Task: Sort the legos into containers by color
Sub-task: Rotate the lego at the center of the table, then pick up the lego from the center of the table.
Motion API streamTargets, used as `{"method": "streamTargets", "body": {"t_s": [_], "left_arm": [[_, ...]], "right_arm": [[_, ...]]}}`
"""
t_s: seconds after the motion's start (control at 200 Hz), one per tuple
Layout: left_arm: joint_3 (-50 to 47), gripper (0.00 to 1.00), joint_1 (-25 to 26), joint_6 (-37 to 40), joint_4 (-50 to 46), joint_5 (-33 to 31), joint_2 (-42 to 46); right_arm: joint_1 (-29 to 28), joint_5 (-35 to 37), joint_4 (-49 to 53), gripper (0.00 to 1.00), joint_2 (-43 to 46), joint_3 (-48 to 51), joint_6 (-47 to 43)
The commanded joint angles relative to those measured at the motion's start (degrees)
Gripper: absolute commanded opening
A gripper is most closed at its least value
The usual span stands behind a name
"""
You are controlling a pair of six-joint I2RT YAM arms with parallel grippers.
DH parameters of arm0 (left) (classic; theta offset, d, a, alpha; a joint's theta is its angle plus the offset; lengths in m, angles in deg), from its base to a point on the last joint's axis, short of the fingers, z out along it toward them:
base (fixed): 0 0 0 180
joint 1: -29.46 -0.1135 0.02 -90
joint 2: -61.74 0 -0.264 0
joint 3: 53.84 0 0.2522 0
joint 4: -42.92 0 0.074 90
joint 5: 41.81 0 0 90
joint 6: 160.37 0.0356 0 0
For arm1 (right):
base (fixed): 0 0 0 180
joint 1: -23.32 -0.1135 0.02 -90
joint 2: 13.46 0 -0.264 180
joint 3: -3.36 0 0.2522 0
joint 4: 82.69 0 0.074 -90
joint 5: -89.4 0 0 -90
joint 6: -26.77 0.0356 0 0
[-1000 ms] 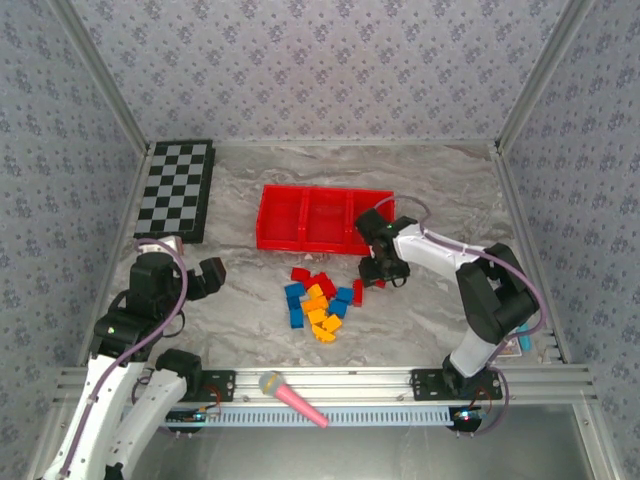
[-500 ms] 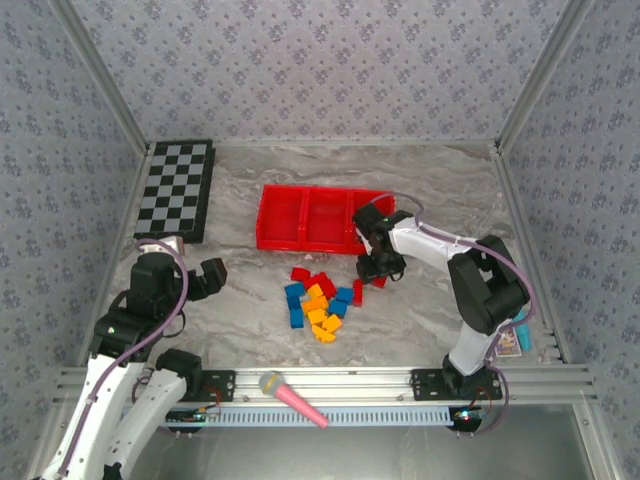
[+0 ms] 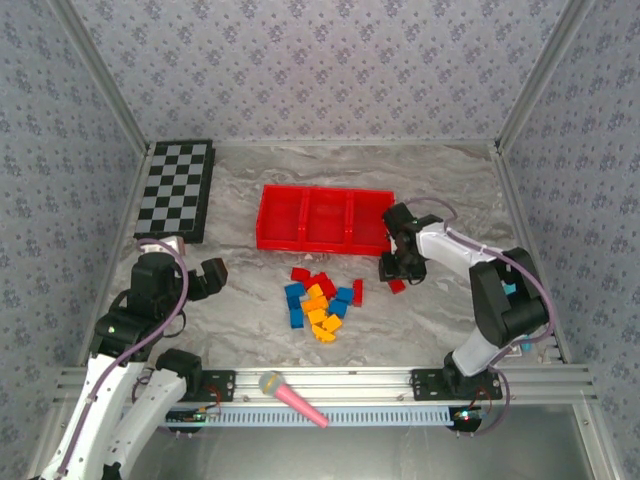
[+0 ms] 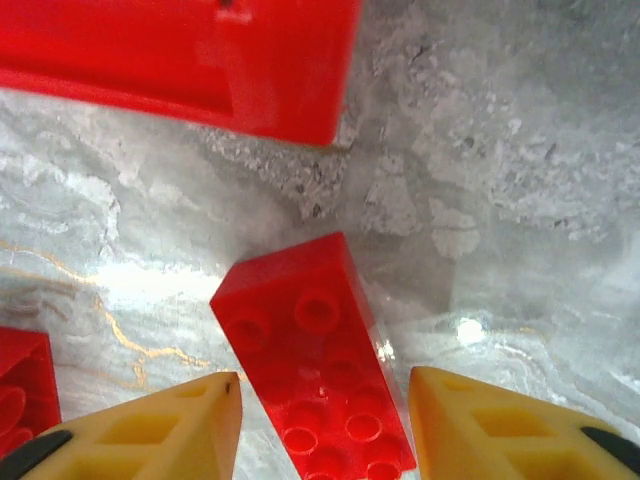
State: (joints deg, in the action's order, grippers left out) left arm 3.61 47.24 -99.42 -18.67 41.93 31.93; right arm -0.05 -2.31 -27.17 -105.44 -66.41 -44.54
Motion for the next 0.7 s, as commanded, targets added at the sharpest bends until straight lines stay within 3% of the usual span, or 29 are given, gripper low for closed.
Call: {"method": "streamTargets", "body": {"t_s": [0.0, 0.295, 0.695], "left_arm": [[-0.18, 1.00, 0.32, -0.52, 0.64, -0.59, -0.52], [0.90, 1.00, 1.00, 0.66, 0.10, 2.82, -1.53], [1.64, 1.00, 5.30, 1.46, -0.41, 4.85, -4.20]], "right_arm": [[-0.35, 1.19, 1.38, 0.58, 2.48, 0.21, 1.43], [-0.09, 1.19, 0.86, 0.66, -2.27, -1.01, 0.23], [-3.84, 5.02, 0.30, 0.42, -8.89, -3.15, 0.05]]}}
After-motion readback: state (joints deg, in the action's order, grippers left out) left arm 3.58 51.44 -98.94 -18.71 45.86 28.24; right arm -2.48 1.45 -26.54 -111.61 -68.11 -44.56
